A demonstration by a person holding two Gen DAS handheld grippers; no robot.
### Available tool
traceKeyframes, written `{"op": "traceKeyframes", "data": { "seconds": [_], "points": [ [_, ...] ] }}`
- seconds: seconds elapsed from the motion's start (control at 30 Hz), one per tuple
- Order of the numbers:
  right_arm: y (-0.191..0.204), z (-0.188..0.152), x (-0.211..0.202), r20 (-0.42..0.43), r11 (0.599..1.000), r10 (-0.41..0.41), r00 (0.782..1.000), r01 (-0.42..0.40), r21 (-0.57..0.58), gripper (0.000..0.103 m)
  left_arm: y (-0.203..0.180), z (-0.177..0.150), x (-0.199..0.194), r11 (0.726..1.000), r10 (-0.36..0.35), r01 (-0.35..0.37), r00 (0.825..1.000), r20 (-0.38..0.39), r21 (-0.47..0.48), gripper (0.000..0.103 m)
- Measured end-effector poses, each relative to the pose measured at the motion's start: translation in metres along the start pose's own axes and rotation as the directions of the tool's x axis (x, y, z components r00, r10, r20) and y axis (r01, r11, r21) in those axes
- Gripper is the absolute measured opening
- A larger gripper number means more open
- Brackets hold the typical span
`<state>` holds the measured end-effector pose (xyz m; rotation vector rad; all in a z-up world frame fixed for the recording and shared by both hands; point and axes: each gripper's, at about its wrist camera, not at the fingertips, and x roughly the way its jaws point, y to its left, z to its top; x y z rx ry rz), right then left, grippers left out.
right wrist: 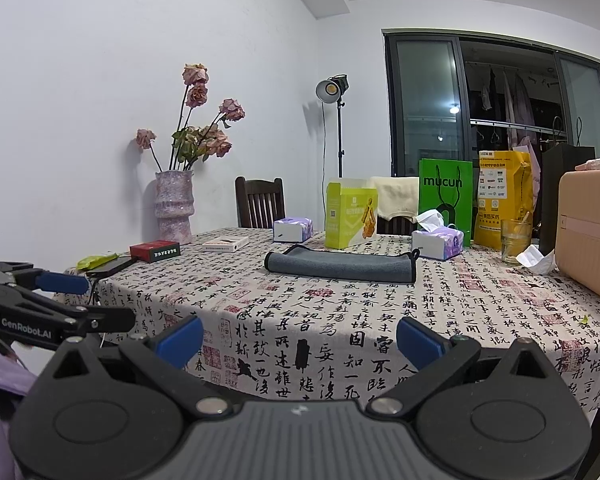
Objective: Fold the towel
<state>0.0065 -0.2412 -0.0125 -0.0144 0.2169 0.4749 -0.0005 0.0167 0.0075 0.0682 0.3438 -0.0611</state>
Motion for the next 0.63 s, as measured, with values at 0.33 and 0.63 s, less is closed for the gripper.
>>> {"op": "traceKeyframes", "data": {
  "seconds": [0.33,0.63],
  "points": [
    [-0.0010,0.0004,0.0002,0.001,1.000,-0.002,1.000,0.002,0.000,0.103,0.0003,-0.0009,-0.0005,1.000,0.006,-0.006,1.000,0.007,0.002,0.103],
    [-0.0010,0.0003,0.0002,0.002,1.000,-0.002,1.000,0.002,-0.001,0.103,0.0013,-0.0015,0.0003,1.000,0.004,-0.004,1.000,0.010,-0.001,0.103]
  ]
}}
